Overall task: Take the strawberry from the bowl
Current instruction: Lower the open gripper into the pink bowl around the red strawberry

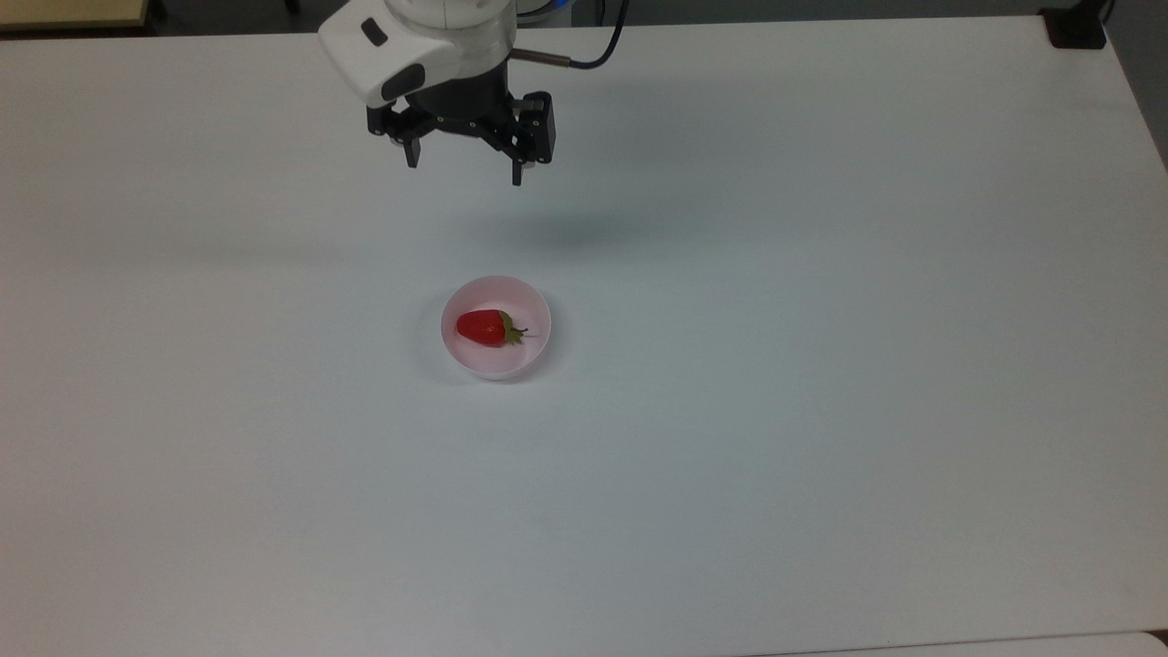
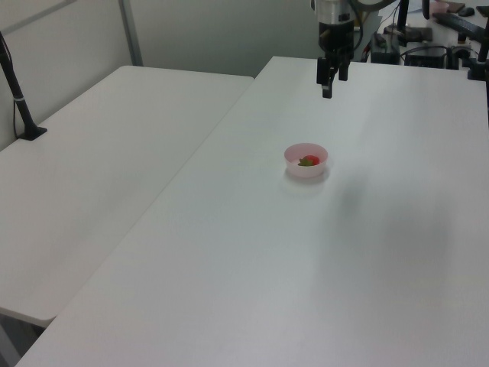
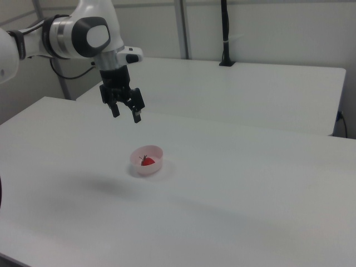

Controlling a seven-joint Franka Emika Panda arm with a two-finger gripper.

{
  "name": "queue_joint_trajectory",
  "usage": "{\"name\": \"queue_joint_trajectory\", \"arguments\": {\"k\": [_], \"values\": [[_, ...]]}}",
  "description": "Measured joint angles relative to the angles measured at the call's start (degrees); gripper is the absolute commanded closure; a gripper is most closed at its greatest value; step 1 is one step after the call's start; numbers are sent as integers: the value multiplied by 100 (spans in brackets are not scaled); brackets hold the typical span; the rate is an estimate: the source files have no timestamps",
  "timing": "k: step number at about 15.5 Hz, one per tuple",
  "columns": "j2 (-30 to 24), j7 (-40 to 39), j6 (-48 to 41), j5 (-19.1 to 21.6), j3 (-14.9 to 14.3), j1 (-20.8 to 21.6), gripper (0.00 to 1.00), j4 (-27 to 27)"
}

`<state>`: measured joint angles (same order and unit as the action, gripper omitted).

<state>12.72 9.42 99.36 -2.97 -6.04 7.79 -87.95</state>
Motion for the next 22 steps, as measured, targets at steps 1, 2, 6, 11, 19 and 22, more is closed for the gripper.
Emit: {"name": "queue_joint_trajectory", "arguments": {"k": [1,2,6,11,19,22], "values": [[59,0,3,0,0,0,0,39],[110,0,7,0,0,0,0,71],[225,70,350,1,0,0,0,108],[442,318,762,1,10,2,13,111],[983,1676,1055,2,40,62,30,121],[1087,2038,1080,2,40,62,35,124]]}}
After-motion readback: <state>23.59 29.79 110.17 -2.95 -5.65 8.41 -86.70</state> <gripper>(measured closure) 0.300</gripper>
